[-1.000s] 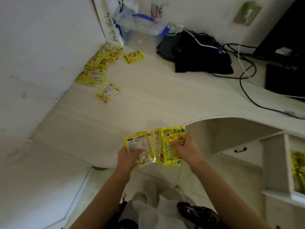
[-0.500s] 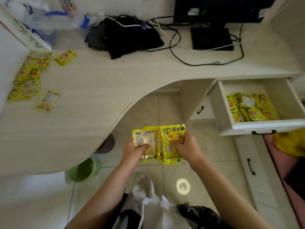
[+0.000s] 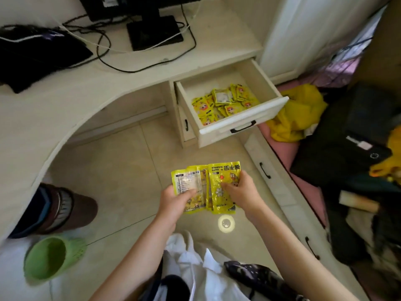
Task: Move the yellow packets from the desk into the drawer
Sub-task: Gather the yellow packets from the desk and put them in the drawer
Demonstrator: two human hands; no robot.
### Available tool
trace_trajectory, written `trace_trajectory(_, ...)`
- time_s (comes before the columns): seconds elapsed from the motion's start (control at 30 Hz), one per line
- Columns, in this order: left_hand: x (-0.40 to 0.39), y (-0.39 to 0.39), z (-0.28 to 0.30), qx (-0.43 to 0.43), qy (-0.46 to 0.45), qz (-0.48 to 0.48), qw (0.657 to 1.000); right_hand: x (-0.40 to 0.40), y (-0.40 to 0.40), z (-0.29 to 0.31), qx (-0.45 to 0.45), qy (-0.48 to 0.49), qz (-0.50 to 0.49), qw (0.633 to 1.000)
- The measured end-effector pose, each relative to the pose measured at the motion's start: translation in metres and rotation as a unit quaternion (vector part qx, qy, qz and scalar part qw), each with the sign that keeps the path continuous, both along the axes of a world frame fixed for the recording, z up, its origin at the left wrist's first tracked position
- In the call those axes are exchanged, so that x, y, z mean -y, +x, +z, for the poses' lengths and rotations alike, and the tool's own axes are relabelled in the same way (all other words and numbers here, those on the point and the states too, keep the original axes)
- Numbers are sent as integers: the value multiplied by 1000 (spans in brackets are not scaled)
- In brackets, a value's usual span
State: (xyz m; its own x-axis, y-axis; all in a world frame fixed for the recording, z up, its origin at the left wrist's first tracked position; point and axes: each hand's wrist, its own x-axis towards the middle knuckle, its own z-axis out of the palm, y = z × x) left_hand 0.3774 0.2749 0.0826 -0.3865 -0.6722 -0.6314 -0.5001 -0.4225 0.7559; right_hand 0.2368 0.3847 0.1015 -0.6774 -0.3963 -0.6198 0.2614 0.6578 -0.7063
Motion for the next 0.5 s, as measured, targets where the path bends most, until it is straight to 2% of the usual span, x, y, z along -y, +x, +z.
trace_trajectory(0.27,-19,-76,2,0,0,-73,997,-36,-56,-4,-5,4,-71,997)
trace_trajectory(0.5,17,-152,-7,-1,30,-104,994,-7,-126,-13,-8,30,-92,995)
